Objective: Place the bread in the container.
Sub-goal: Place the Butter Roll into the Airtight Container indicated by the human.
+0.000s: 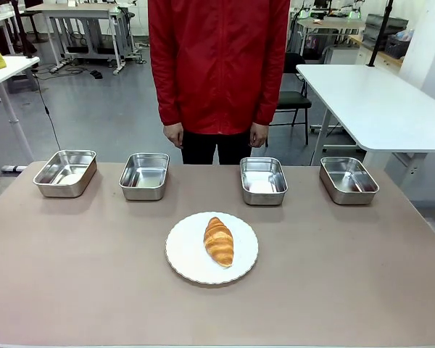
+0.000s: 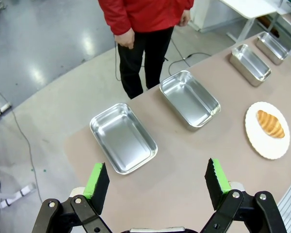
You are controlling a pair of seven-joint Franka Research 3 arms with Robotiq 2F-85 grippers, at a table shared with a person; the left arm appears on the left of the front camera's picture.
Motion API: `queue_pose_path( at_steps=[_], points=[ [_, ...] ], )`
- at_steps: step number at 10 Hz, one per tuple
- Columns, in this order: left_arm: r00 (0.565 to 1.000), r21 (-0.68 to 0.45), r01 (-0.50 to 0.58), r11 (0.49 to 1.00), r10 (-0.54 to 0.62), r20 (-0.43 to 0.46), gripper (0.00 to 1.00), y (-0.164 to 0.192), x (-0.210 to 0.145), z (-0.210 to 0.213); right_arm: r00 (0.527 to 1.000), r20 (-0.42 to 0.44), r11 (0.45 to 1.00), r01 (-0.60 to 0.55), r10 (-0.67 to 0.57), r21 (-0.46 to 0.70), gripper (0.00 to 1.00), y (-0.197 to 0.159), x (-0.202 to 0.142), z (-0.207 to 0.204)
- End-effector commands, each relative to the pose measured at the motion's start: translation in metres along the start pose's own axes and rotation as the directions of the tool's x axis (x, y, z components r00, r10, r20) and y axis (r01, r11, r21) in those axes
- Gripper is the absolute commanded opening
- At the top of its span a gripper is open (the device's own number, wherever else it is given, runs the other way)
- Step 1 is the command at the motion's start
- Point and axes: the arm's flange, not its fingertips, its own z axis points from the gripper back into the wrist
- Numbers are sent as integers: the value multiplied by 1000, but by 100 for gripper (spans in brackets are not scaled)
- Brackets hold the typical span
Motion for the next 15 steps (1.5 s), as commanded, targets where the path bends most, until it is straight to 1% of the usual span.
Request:
queue_pose_path(
  at_steps=[1,2,3,15],
  points=[
    [1000,6,-9,1000,9,-16,100,-3,1,2,1000,-22,1000,3,-3,-14,100,3,-4,1],
    [999,-7,-6,1000,5,-40,100,-4,1,2,1000,0,1000,0,0,0,100,0,0,0],
    [1000,0,3,1000,-3,-3,100,0,0,0,1000,0,1000,0,0,0,100,0,0,0],
    [1000,0,3,1000,-3,-3,100,0,0,0,1000,0,1000,0,0,0,100,0,0,0]
  ],
)
